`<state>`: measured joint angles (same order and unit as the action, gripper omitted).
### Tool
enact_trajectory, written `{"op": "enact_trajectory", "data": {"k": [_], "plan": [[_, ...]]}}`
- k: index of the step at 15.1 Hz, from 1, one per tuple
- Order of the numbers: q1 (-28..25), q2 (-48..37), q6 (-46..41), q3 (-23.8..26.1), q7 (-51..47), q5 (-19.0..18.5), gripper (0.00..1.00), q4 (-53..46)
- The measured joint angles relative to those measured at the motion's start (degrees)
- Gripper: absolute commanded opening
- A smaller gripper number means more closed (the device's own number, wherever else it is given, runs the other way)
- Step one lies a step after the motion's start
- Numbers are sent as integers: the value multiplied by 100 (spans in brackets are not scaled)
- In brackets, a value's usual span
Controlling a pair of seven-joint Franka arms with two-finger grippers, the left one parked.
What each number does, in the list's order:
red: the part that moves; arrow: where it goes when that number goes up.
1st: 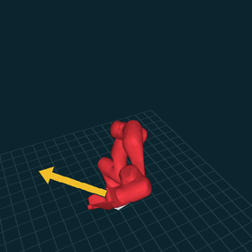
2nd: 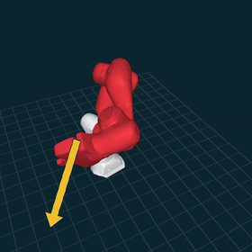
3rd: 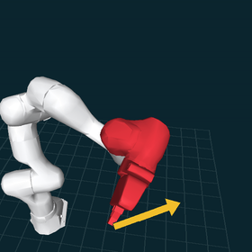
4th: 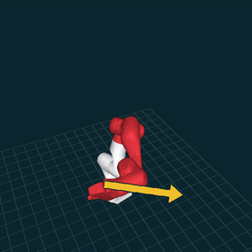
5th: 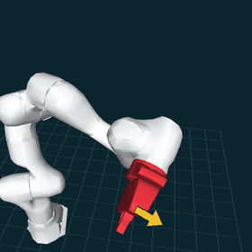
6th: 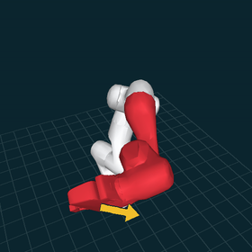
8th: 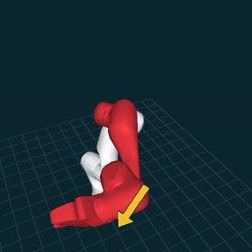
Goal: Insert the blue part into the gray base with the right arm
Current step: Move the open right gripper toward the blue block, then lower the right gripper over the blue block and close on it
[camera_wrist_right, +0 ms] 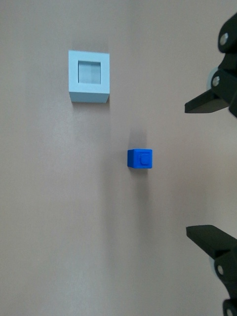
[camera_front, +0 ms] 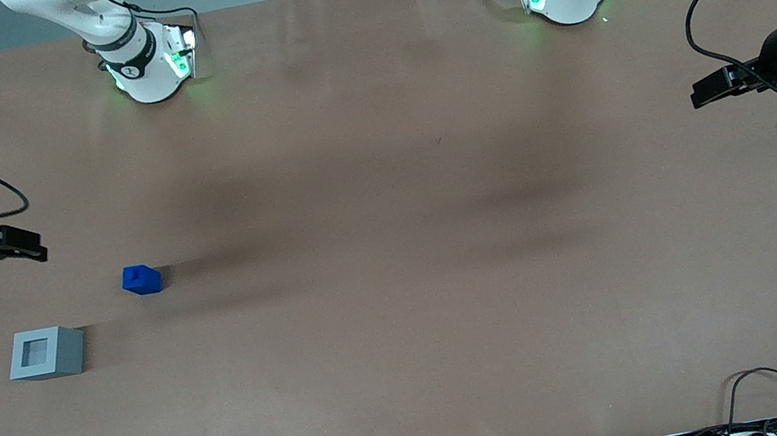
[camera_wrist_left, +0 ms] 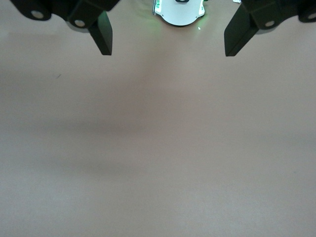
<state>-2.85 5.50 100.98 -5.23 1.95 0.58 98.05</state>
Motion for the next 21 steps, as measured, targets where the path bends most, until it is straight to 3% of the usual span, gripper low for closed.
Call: {"op": "enact_trajectory", "data": {"k": [9,21], "plan": [[6,394,2403,-20,-3,0,100,1936],[-2,1550,3027,-8,-3,0,86,2016]]}}
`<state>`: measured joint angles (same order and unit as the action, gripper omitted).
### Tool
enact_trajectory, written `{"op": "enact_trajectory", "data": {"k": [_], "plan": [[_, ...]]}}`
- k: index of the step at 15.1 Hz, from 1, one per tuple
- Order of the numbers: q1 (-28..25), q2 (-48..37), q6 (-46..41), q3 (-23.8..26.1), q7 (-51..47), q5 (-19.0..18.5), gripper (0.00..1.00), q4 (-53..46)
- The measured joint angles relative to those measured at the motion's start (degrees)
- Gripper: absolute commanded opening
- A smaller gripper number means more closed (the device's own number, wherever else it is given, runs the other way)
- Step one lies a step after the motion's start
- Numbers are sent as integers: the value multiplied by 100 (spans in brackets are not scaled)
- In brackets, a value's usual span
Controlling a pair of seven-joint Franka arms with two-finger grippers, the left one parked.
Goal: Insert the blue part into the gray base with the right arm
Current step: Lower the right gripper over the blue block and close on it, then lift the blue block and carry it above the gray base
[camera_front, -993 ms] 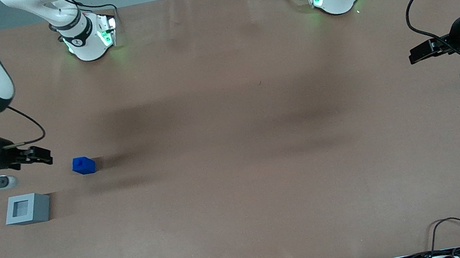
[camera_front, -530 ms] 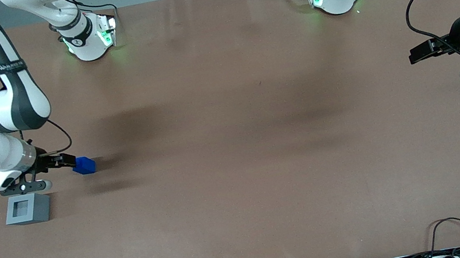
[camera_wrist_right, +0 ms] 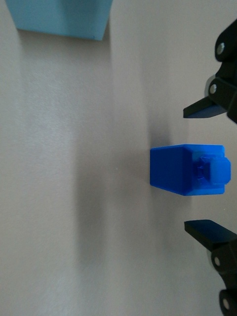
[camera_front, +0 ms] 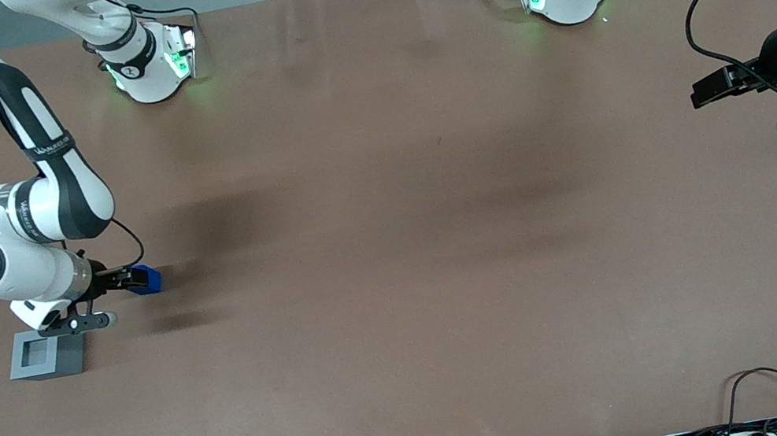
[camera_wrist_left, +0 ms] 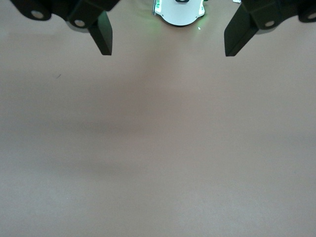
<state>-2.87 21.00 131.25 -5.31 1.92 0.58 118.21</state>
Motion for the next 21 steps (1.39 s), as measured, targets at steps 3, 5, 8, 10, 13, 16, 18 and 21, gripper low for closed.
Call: {"op": "enact_trajectory", "data": {"k": [3,5,8,10,13,16,18,21], "plan": [[0,145,5,0,0,0,75,0],[0,204,6,1,-1,0,70,0],[0,236,6,1,-1,0,49,0],[0,236,6,0,-2,0,39,0],[2,234,5,-4,-9,1,23,-7],[13,200,-128,-33,-36,1,20,-141],[61,133,-707,-69,-58,1,17,-537],[220,31,-1744,-90,-78,2,15,-1514]]}}
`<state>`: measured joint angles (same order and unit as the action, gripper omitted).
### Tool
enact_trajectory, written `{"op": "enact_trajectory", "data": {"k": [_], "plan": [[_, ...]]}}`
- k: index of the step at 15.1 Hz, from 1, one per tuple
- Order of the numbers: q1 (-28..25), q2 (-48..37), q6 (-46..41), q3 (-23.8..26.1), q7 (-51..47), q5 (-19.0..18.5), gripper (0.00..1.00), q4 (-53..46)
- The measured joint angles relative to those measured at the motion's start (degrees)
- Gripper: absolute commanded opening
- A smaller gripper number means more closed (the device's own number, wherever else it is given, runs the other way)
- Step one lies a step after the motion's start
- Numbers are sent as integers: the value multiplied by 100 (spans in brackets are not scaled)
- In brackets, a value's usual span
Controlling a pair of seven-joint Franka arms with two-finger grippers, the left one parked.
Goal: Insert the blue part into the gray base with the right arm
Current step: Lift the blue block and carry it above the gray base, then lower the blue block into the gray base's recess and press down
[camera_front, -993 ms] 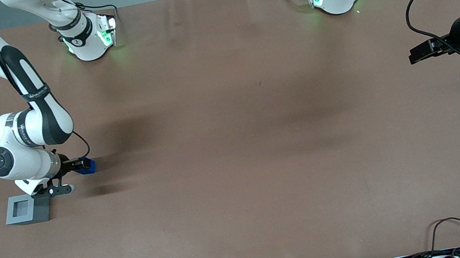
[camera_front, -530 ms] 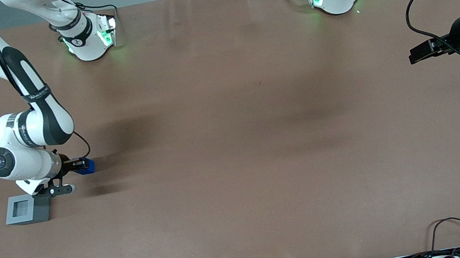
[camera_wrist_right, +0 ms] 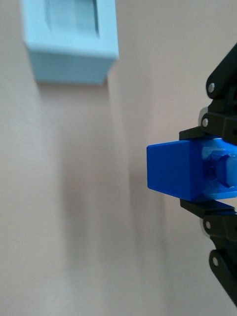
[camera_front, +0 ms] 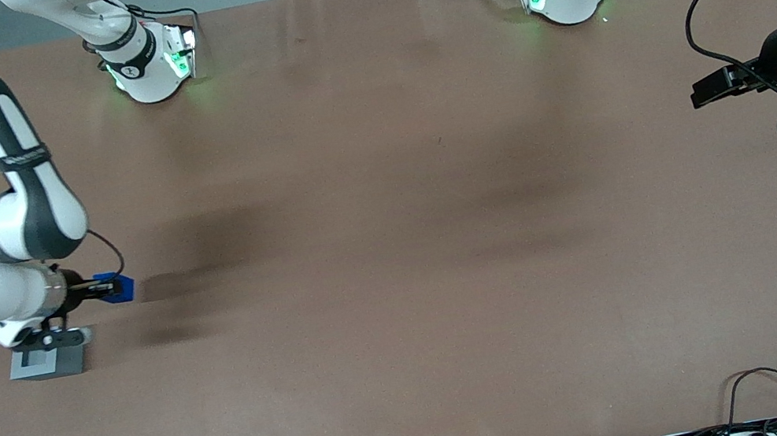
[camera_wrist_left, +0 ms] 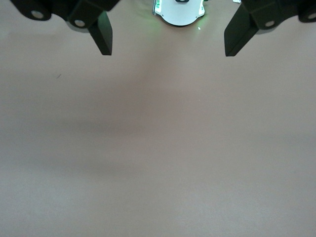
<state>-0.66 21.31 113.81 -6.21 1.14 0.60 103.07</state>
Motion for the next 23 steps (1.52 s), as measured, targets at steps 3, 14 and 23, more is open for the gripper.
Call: {"op": "enact_trajectory", "data": {"k": [3,14,23], "plan": [[214,-25,-266,-8,-6,0,12,-708],[1207,1106,-314,-23,902,-27,5,-2034],[1254,1601,-320,-15,933,-27,5,-2469]]}}
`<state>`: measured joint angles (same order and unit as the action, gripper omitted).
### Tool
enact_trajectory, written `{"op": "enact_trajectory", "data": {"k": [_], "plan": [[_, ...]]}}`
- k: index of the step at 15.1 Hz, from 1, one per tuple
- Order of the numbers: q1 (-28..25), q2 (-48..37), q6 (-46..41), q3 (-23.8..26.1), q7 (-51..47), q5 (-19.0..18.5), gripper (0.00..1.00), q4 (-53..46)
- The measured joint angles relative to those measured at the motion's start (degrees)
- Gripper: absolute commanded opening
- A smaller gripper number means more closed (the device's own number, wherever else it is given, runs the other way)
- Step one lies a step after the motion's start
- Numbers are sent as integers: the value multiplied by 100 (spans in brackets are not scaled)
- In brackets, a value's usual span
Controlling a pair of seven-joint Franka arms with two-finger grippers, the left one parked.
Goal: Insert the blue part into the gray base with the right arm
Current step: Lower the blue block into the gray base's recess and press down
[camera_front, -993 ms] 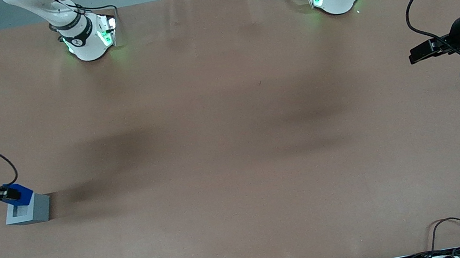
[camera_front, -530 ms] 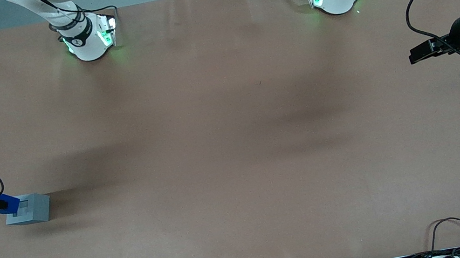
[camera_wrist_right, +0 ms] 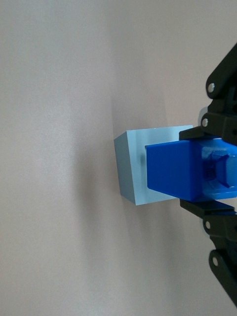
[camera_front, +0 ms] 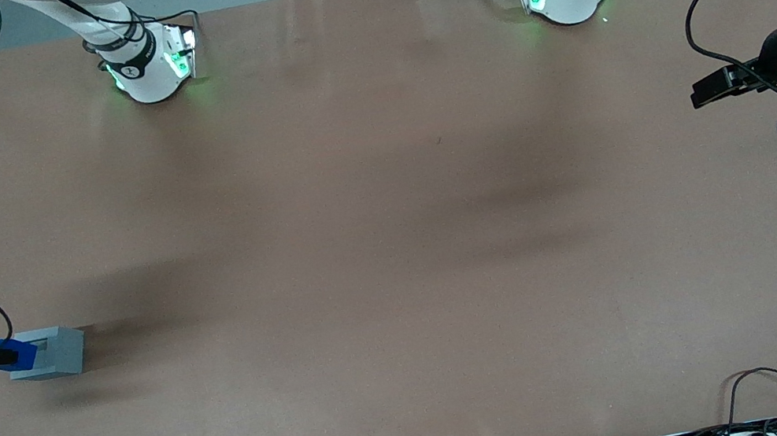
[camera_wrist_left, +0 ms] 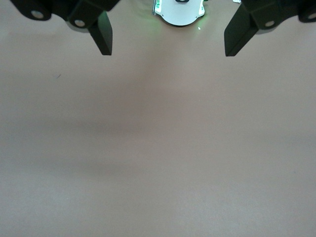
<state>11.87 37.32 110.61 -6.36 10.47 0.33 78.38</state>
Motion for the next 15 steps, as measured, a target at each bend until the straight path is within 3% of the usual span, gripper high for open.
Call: {"op": "enact_trajectory", "data": {"k": [15], "plan": [[69,181,-116,8,374,2,5,-3]]}}
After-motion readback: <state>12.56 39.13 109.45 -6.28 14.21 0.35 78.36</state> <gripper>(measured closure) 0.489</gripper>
